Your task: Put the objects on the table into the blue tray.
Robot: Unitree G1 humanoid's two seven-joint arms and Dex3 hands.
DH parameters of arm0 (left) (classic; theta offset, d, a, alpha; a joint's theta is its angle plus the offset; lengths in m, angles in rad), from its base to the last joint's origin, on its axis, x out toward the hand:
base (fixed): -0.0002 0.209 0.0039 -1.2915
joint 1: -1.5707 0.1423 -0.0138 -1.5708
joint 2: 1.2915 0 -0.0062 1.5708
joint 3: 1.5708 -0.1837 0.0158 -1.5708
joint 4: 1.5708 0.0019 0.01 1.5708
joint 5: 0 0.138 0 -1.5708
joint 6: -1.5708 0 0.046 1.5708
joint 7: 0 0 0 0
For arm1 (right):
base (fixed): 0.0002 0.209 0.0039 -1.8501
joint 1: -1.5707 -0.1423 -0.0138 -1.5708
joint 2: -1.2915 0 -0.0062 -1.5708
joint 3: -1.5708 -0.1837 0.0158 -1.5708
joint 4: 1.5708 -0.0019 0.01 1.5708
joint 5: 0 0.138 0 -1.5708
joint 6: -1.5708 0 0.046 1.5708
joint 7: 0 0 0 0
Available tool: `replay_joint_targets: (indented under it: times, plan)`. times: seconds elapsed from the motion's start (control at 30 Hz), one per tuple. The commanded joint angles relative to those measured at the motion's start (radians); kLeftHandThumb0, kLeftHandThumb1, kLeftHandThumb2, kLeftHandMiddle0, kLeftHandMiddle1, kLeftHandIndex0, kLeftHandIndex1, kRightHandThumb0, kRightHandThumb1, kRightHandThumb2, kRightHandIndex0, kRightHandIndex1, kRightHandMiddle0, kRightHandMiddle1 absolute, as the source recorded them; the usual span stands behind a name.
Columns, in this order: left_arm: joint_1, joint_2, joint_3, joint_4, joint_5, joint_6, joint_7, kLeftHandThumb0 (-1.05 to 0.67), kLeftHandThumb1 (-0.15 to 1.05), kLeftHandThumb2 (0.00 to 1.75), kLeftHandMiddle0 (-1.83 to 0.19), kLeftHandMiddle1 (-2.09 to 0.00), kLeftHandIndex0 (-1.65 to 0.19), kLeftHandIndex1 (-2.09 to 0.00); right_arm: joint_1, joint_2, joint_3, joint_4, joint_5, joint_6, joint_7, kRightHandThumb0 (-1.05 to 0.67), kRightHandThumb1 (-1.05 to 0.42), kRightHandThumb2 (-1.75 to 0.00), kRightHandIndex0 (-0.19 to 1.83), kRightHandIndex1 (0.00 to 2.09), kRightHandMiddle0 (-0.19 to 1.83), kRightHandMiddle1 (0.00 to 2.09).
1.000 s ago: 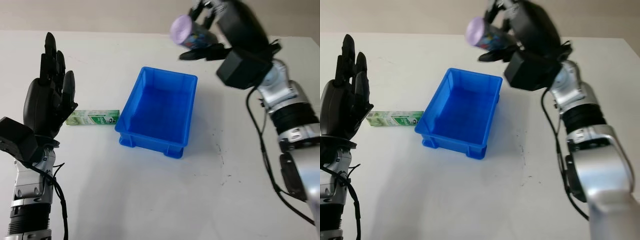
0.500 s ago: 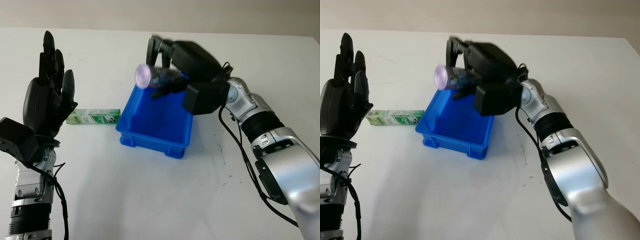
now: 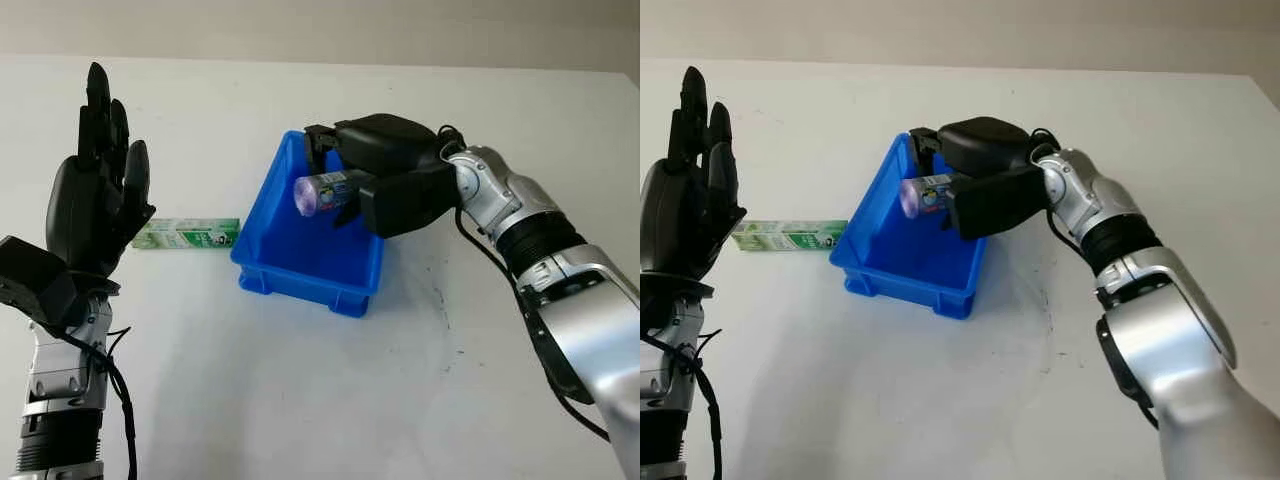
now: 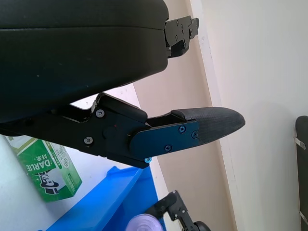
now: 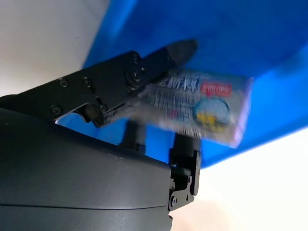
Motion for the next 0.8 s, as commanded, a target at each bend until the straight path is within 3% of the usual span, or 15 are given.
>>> replay_joint_targets:
  times: [0.0, 0.07, 0.17, 0.3, 0.57, 0.77]
  plan:
    - [-0.002, -0.002, 0.003, -0.001, 0.001, -0.007, -0.002, -0.76, 1.05, 0.6, 0.19, 0.0, 0.19, 0.0, -0.029, -0.023, -0.007, -0.03, 0.012, -0.01, 0.016, -0.72, -1.03, -0.09, 0.2, 0.32, 0.1, 0.65]
    - [-0.002, -0.002, 0.001, -0.002, 0.004, -0.005, 0.0, -0.76, 1.05, 0.6, 0.19, 0.0, 0.19, 0.0, -0.021, -0.03, -0.024, -0.047, 0.035, -0.012, 0.032, -0.82, -1.04, -0.25, 0.1, 0.09, 0.04, 0.25]
    - [-0.003, -0.004, 0.001, 0.0, 0.003, -0.009, 0.0, -0.76, 1.05, 0.6, 0.19, 0.0, 0.19, 0.0, -0.001, -0.034, -0.064, -0.078, 0.098, -0.019, 0.05, -0.89, -1.05, -0.45, -0.06, 0.01, -0.07, 0.08]
    - [-0.003, -0.005, 0.001, 0.0, 0.004, -0.007, 0.002, -0.76, 1.05, 0.6, 0.19, 0.0, 0.19, 0.0, 0.041, -0.026, -0.134, -0.126, 0.21, -0.029, 0.058, -0.91, -1.05, -0.57, -0.18, 0.0, -0.17, 0.02]
    - [0.001, -0.004, 0.001, -0.001, 0.001, -0.006, -0.003, -0.76, 1.05, 0.6, 0.19, 0.0, 0.19, 0.0, 0.171, 0.047, -0.301, -0.25, 0.467, 0.038, 0.041, -0.92, -1.05, -0.66, -0.17, 0.01, -0.19, 0.0]
    - [0.005, 0.0, 0.003, -0.001, 0.003, -0.01, -0.007, -0.76, 1.05, 0.61, 0.19, 0.0, 0.19, 0.0, 0.292, 0.1, -0.406, -0.436, 0.627, 0.299, 0.035, -0.89, -1.05, -0.73, -0.19, 0.0, -0.19, 0.0]
